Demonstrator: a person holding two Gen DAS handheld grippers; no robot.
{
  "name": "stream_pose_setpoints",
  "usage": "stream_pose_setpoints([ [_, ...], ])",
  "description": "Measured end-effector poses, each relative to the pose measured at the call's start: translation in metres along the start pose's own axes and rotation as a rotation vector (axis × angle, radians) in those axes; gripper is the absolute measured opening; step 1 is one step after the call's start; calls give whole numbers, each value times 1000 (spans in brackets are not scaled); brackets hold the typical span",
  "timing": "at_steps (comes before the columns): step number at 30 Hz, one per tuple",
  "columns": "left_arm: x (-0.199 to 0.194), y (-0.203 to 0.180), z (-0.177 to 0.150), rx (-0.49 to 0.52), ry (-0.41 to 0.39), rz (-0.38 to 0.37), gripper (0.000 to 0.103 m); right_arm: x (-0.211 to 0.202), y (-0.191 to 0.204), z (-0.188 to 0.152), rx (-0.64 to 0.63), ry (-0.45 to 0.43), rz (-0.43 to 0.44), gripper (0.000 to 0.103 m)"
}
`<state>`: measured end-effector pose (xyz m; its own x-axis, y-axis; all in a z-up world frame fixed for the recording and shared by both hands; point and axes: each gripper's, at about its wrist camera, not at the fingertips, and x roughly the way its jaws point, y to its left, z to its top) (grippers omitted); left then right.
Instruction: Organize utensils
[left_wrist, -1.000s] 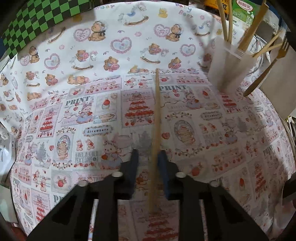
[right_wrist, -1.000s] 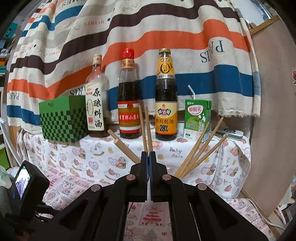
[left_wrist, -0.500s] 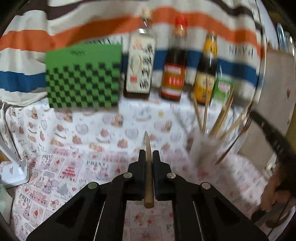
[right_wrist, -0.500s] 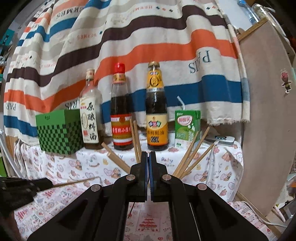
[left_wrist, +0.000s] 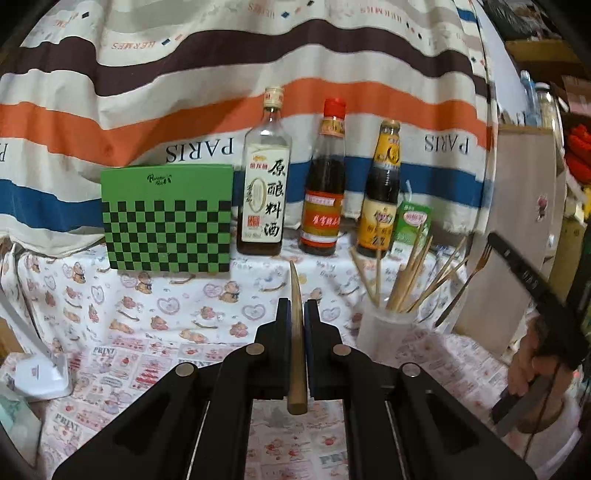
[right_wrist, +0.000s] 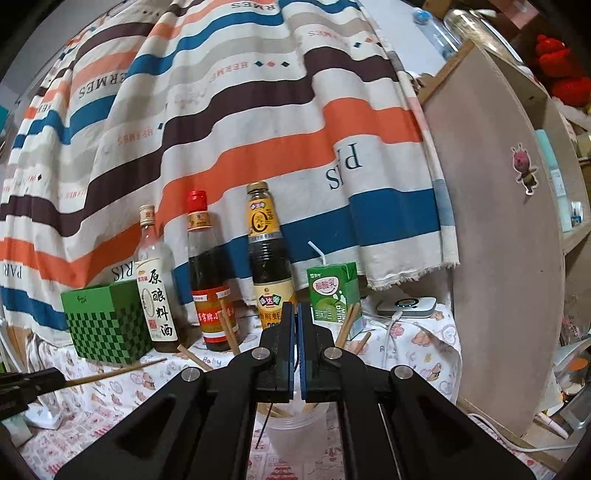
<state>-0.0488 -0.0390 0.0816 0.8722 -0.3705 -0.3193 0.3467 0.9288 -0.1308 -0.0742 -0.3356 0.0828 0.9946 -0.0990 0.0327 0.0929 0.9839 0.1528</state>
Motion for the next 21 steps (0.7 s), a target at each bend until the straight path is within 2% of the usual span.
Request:
stream_pose_setpoints([
  [2, -1, -2, 5, -2, 37, -27, 6, 1, -3, 0, 8, 2, -3, 2],
  [5, -6, -7, 12, 18, 66, -29, 6, 4, -8, -1, 24, 7, -7, 2],
  [8, -10, -9, 19, 5, 69, -45, 6, 5, -12, -4, 40, -2, -1, 2],
  [12, -7, -19, 24, 8, 153, -138, 6, 6, -19, -7, 60, -15, -16, 2],
  [17, -1, -50, 26, 86, 208, -166, 6, 6, -30, -5, 92, -29, -43, 2],
  [21, 16, -69, 30, 118, 247, -130, 6, 5, -33, -5, 99, -46, -41, 2],
])
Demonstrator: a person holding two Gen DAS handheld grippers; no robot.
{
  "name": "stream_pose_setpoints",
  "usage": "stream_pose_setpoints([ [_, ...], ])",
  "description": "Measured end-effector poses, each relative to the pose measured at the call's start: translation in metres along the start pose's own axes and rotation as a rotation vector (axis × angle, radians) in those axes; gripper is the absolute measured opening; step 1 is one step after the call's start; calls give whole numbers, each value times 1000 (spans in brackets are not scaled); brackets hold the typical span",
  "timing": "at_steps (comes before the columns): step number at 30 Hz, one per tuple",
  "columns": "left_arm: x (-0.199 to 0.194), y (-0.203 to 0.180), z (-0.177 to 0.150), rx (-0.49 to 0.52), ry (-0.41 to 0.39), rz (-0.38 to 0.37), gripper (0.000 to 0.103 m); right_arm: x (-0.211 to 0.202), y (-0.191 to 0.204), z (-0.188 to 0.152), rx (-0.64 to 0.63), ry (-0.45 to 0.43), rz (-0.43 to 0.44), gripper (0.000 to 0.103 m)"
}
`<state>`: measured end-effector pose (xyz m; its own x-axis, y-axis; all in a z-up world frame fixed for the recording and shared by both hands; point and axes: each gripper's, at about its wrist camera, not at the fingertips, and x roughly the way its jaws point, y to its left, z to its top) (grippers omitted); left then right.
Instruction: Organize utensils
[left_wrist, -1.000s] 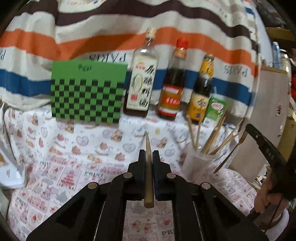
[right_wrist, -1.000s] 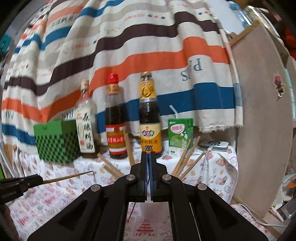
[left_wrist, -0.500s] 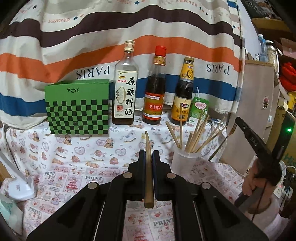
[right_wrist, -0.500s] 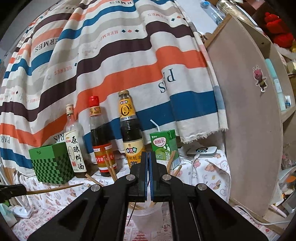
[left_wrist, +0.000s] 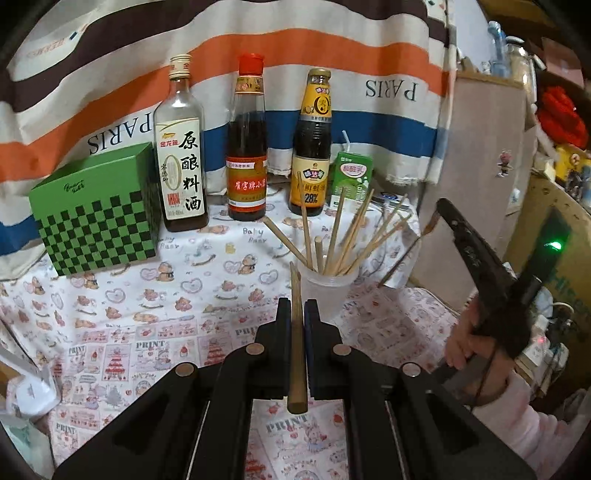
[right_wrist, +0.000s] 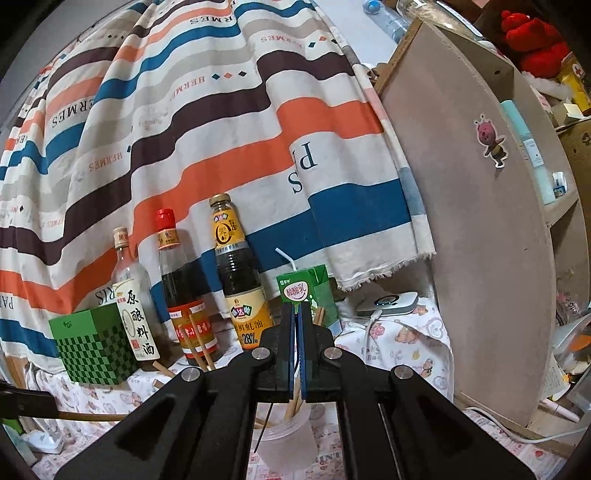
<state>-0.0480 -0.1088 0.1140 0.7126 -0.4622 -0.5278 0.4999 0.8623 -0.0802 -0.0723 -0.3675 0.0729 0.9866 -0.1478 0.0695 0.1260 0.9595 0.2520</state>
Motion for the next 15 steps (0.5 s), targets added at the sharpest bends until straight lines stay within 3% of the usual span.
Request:
stream_pose_setpoints([
  [4, 14, 3, 14, -49, 45, -106, 6, -4, -2, 2, -7, -32, -8, 2],
  [6, 20, 3, 21, -52, 54, -82, 6, -5, -4, 4, -13, -43, -23, 2],
  [8, 22, 0, 29, -38, 14, -52, 6, -5, -8, 5, 16, -36, -18, 2],
  [12, 27, -3, 42, -52, -32, -110, 6, -3, -10, 4, 18, -29, -25, 2],
  [15, 28, -8, 54, -55, -107, -137, 6, -1, -9, 3, 10, -25, -31, 2],
])
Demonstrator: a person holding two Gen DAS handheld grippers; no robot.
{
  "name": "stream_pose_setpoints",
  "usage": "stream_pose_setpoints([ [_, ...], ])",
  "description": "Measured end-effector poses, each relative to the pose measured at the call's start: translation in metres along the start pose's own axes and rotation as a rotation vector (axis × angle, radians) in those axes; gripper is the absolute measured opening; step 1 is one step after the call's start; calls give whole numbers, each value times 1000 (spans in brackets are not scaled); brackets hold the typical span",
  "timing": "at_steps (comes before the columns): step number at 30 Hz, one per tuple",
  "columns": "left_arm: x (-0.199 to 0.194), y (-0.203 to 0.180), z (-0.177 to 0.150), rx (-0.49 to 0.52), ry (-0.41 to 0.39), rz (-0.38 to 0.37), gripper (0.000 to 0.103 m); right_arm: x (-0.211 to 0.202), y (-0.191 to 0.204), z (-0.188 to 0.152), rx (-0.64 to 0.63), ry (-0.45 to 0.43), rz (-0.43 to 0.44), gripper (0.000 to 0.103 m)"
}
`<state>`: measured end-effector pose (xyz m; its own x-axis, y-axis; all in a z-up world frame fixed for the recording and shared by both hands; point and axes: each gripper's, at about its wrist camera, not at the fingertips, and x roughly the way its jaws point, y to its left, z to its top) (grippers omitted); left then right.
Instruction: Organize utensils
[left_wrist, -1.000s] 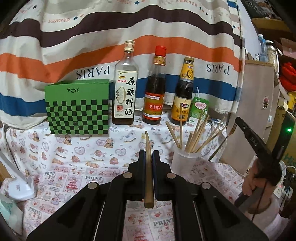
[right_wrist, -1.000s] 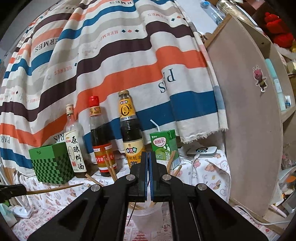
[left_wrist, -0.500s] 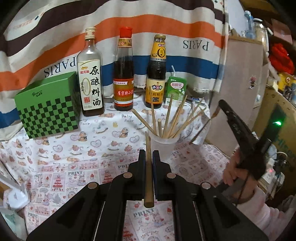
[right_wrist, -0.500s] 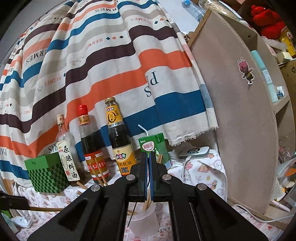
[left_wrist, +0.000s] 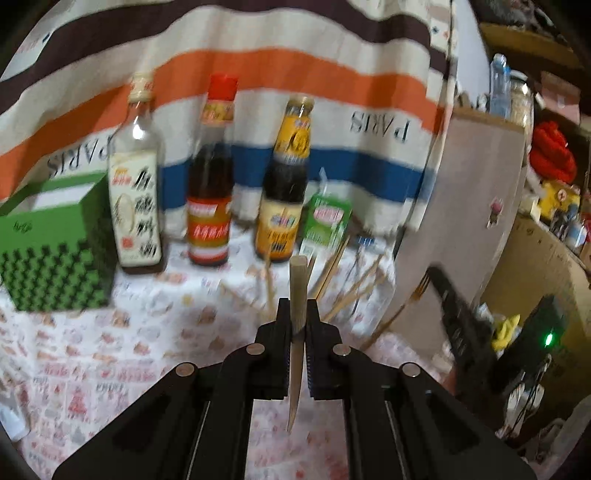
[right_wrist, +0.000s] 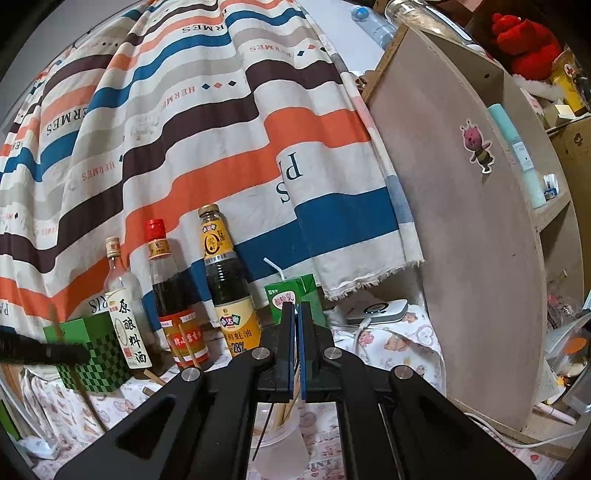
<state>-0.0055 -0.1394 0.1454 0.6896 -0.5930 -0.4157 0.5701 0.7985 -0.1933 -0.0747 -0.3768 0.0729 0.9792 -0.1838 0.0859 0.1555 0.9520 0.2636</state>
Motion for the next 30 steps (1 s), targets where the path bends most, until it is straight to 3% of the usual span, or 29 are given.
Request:
stream_pose_setpoints([
  [5, -2, -13, 21, -18, -169, -113, 6, 0, -4, 0, 10, -8, -17, 2],
  [8, -5, -26, 24, 27, -337, -80, 6, 1, -9, 0, 22, -13, -37, 2],
  [12, 4, -35, 22, 57, -434, -47, 6, 8, -17, -2, 45, 7, -56, 2],
  [16, 27, -34, 11, 62, -405, -23, 6, 14, -23, -5, 62, 32, -66, 2],
  [19, 43, -36, -2, 110, -396, 49, 6, 17, -26, -6, 75, 42, -63, 2],
  [30, 72, -49, -20, 218, -309, 124, 6, 21, -27, -8, 72, 51, -67, 2],
])
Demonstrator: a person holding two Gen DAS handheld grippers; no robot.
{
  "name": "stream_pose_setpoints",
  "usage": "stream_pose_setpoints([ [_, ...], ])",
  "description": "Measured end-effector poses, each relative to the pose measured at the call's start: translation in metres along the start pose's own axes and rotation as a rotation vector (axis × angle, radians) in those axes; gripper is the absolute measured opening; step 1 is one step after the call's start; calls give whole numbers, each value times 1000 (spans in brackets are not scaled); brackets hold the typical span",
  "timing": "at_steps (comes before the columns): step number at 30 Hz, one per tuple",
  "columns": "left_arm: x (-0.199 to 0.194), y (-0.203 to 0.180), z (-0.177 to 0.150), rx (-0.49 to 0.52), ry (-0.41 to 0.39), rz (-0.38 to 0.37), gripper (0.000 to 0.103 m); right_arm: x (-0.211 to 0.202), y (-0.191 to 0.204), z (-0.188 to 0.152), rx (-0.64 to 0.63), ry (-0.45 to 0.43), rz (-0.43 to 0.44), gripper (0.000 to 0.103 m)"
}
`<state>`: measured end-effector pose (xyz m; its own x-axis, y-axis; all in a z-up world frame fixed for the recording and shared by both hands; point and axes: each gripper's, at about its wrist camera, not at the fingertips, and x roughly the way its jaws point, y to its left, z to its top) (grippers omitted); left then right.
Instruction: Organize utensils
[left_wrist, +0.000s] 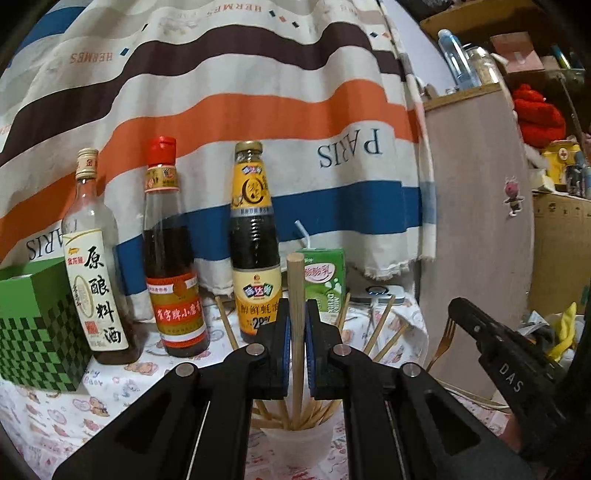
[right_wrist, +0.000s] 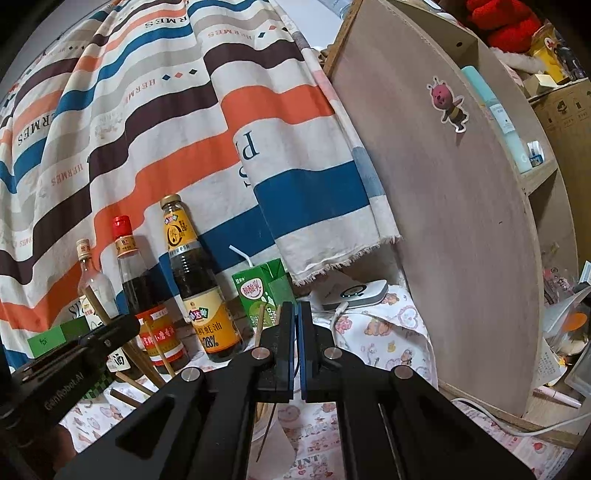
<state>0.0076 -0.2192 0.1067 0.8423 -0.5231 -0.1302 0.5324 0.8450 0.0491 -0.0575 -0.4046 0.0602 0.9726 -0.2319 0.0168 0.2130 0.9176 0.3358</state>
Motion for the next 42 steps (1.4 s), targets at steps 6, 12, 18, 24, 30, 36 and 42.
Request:
stream_pose_setpoints([
  [6, 13, 1, -3, -6, 76, -9, 6, 1, -3, 1, 12, 5, 0, 2],
  [12, 24, 3, -5, -4, 141, 1, 7, 2, -3, 1, 14, 11, -1, 2],
  [18, -5, 12, -1, -23, 57, -59, 75, -2, -3, 1, 21, 0, 0, 2],
  [24, -50, 42, 7, -71, -18, 20, 84, -17, 7, 5, 4, -43, 52, 2],
  [30, -89, 77, -4, -70, -55, 151, 102, -15, 28, 4, -53, -58, 115, 2],
  [36, -107, 112, -33, -141, -14, 238, 102, 14, 51, 8, -132, -4, 176, 2],
  [42, -117, 133, -56, -193, 22, 283, 102, 46, 60, 10, -172, 47, 187, 2],
])
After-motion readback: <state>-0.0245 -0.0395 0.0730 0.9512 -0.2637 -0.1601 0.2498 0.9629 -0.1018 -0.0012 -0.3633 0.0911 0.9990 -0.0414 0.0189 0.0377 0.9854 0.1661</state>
